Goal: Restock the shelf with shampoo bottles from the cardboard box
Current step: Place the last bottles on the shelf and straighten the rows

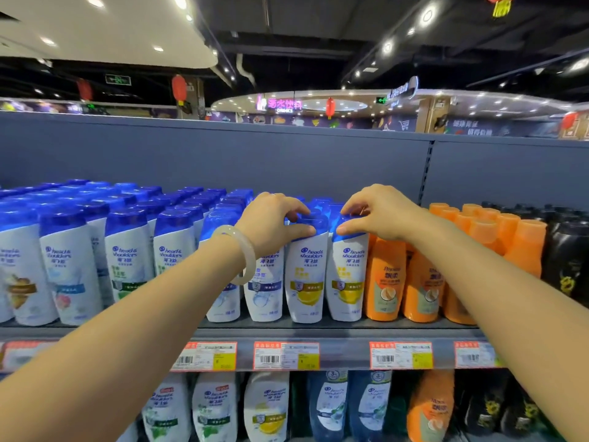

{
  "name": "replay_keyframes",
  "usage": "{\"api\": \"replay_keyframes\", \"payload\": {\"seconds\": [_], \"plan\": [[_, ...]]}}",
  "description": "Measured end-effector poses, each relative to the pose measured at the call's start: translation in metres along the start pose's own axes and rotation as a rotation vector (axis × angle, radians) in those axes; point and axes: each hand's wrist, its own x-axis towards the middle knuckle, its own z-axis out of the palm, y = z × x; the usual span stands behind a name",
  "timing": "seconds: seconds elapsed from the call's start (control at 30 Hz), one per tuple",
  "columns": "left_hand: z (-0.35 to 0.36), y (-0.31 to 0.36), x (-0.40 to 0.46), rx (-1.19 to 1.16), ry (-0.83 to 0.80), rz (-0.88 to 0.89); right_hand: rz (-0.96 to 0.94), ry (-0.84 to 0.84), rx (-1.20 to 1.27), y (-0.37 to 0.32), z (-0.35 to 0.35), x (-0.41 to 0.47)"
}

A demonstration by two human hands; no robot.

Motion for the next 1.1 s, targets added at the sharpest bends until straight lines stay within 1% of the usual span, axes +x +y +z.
{"api": "replay_keyframes", "payload": {"seconds": [0.43,0.5,0.6,0.63,0.67,0.77,0.9,1.0,1.1], "plan": [[-0.006,-0.003,-0.007,0.011,-0.006,0.023,0.014,-0.022,-0.028,0.001,-0.004,-0.005],[-0.018,-0.011,-0.014,0.018,0.03,0.019,0.006,0.04,-0.042,-0.001,-0.005,-0.005],[-0.042,-0.036,-0.03,0.016,0.12,-0.036,-0.074,0.241,0.102,-0.018,-0.002,-0.002],[-0.051,-0.046,-0.037,0.019,0.15,-0.06,-0.108,0.272,0.147,-0.027,0.001,-0.001],[-0.058,-0.057,-0.044,0.029,0.176,-0.084,-0.143,0.272,0.17,-0.038,0.006,0.002],[-0.08,-0.088,-0.063,0.095,0.228,-0.143,-0.251,0.198,0.201,-0.076,0.029,0.01],[-0.108,-0.123,-0.083,0.188,0.232,-0.193,-0.348,0.148,0.213,-0.121,0.059,0.028],[-0.124,-0.145,-0.094,0.203,0.164,-0.251,-0.351,0.119,0.235,-0.148,0.073,0.043],[-0.135,-0.156,-0.099,0.253,0.06,-0.253,-0.324,0.075,0.2,-0.171,0.079,0.057]]}}
